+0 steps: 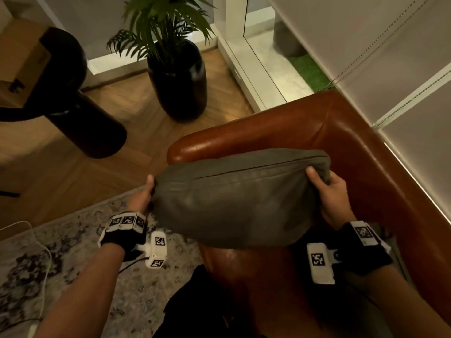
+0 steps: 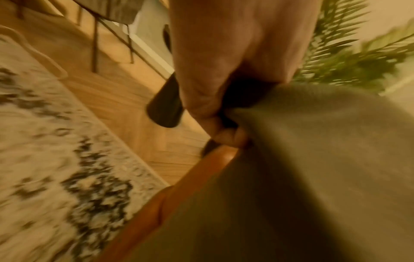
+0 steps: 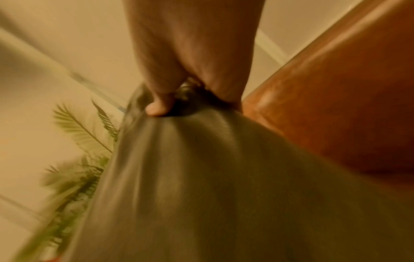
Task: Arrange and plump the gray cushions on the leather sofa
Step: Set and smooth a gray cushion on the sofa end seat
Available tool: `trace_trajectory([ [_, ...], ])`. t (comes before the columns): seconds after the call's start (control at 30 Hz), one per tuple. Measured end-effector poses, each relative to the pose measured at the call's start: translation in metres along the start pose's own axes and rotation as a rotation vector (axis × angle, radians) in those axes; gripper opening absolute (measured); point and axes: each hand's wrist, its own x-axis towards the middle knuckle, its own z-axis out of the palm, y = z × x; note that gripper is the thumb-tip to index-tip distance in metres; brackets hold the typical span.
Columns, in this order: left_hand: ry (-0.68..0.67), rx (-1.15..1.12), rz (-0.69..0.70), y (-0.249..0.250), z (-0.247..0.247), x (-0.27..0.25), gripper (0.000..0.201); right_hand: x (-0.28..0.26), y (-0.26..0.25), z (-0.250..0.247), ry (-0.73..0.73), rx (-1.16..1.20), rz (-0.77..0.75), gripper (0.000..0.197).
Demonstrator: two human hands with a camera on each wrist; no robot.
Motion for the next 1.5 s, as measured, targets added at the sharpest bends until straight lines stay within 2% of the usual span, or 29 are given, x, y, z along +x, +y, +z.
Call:
trace_trajectory([
  [0.1,-0.13,-0.12,0.165,0.028,0.028,-0.028,0.059,0.024,0.04,-0.026,0.232,-0.262,0.157,0.037],
  [0.17,-0.22,-0.123,0.231,0.035,0.063,-0.047,0.049,0.022,0.052,-0.027,0.208,-0.4,0.195,0.047],
  [0.23,-0.278,0.07,0.372,0.039,0.111,-0.068,0.059,0.002,0.047,-0.004,-0.014,-0.429,0.091,0.046],
  [0.27,-0.31,0.218,0.446,0.04,0.137,-0.082,0.061,-0.011,0.043,0.011,-0.177,-0.431,0.068,0.047],
  [0.3,-0.328,0.36,0.491,0.038,0.16,-0.092,0.057,-0.023,0.041,0.026,-0.32,-0.491,0.044,0.052],
  [0.33,-0.334,0.47,0.505,0.037,0.18,-0.101,0.053,-0.032,0.044,0.037,-0.388,-0.587,-0.004,0.058],
  [0.37,-0.327,0.531,0.523,0.035,0.196,-0.108,0.05,-0.035,0.049,0.045,-0.363,-0.694,-0.03,0.059],
  [0.4,-0.342,0.566,0.522,0.032,0.207,-0.116,0.048,-0.034,0.054,0.048,-0.269,-0.753,-0.037,0.054],
  [0.47,-0.444,0.58,0.562,0.026,0.217,-0.126,0.04,-0.027,0.06,0.046,-0.077,-0.826,0.044,0.034],
  [0.53,-0.521,0.576,0.61,0.017,0.214,-0.129,0.039,-0.018,0.065,0.037,-0.014,-0.874,0.026,0.024],
  [0.57,-0.495,0.547,0.677,0.012,0.206,-0.125,0.04,-0.014,0.066,0.031,0.001,-0.868,-0.008,0.025],
  [0.6,-0.401,0.504,0.763,0.006,0.196,-0.119,0.04,-0.009,0.067,0.023,0.019,-0.839,-0.026,0.026],
  [0.67,-0.082,0.546,0.841,-0.011,0.167,-0.098,0.039,0.0,0.071,0.002,0.071,-0.787,0.003,0.028],
  [0.7,0.102,0.639,0.798,-0.019,0.148,-0.087,0.037,0.006,0.075,-0.009,0.107,-0.758,0.042,0.03],
  [0.77,0.358,0.77,0.543,-0.034,0.107,-0.065,0.043,0.011,0.083,-0.024,0.173,-0.626,0.137,0.035],
  [0.83,0.401,0.73,0.298,-0.039,0.077,-0.05,0.052,0.011,0.087,-0.029,0.168,-0.401,0.225,0.036],
  [0.87,0.37,0.67,0.281,-0.04,0.069,-0.042,0.048,0.011,0.088,-0.031,0.131,-0.302,0.263,0.034],
  [0.97,0.276,0.453,0.406,-0.035,0.064,-0.034,0.026,0.012,0.089,-0.038,0.09,-0.151,0.403,0.041],
  [1.0,0.325,0.395,0.387,-0.033,0.059,-0.032,0.026,0.014,0.09,-0.042,0.144,-0.109,0.439,0.041],
  [1.07,0.5,0.213,0.239,-0.027,0.041,-0.022,0.036,0.019,0.093,-0.053,0.306,-0.011,0.493,0.046],
  [1.1,0.543,0.082,0.181,-0.024,0.031,-0.016,0.041,0.022,0.092,-0.058,0.389,0.024,0.501,0.053],
  [1.13,0.528,-0.022,0.171,-0.022,0.024,-0.014,0.046,0.025,0.092,-0.062,0.437,0.026,0.497,0.059],
  [1.2,0.339,-0.032,0.225,-0.012,0.029,-0.023,0.046,0.027,0.091,-0.061,0.423,-0.044,0.442,0.056],
  [1.27,0.111,0.218,0.303,-0.006,0.05,-0.039,0.039,0.028,0.089,-0.05,0.337,-0.151,0.377,0.038],
  [1.3,0.033,0.336,0.348,-0.006,0.061,-0.044,0.037,0.028,0.089,-0.044,0.32,-0.195,0.34,0.04],
  [1.33,-0.005,0.427,0.393,-0.009,0.07,-0.045,0.035,0.027,0.088,-0.039,0.308,-0.22,0.3,0.046],
  [1.4,0.052,0.465,0.443,-0.015,0.078,-0.04,0.032,0.028,0.09,-0.037,0.29,-0.239,0.272,0.05],
  [1.47,0.081,0.355,0.397,-0.023,0.075,-0.029,0.03,0.03,0.097,-0.045,0.281,-0.275,0.293,0.042],
  [1.5,0.045,0.291,0.353,-0.026,0.072,-0.025,0.027,0.031,0.1,-0.051,0.291,-0.313,0.302,0.039],
])
